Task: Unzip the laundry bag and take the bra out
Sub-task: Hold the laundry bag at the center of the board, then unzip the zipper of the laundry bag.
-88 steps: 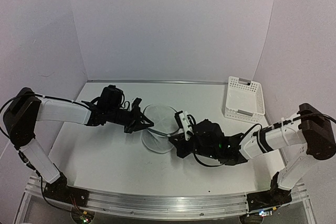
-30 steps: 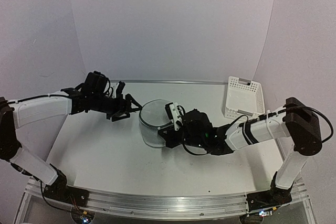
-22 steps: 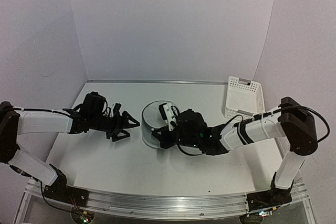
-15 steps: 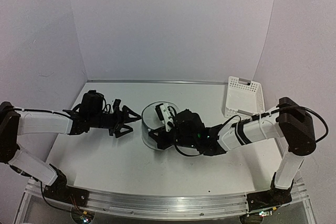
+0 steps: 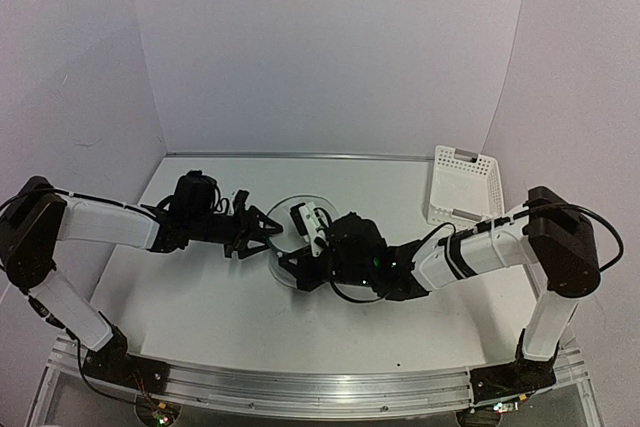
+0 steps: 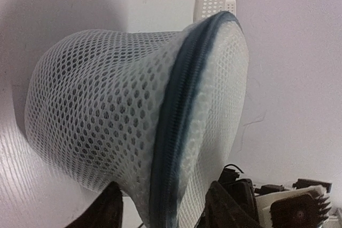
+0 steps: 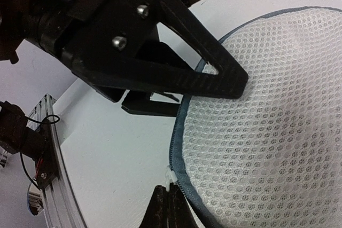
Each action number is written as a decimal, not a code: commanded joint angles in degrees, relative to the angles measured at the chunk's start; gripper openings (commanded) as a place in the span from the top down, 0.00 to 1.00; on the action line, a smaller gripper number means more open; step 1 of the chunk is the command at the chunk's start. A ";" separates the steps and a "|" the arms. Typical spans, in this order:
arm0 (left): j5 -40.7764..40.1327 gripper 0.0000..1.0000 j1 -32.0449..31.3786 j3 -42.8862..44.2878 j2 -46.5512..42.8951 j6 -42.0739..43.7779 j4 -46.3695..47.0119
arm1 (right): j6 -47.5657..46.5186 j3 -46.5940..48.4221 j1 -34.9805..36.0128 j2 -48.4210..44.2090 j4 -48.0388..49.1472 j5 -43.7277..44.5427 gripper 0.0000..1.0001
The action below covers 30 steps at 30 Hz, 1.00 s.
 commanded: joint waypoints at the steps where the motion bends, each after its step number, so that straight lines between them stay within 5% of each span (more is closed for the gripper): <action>1: 1.36 0.58 -0.48 3.75 1.18 0.03 3.19 | -0.65 -0.15 0.78 -1.80 2.39 -0.10 1.00; 7: 1.11 0.99 -0.49 4.06 1.81 -0.14 3.28 | -0.45 -2.49 0.97 -3.24 2.40 0.30 1.00; 30: 1.75 1.00 -0.53 3.81 0.26 3.03 3.28 | 0.76 -18.16 0.95 -16.34 -0.44 12.95 1.00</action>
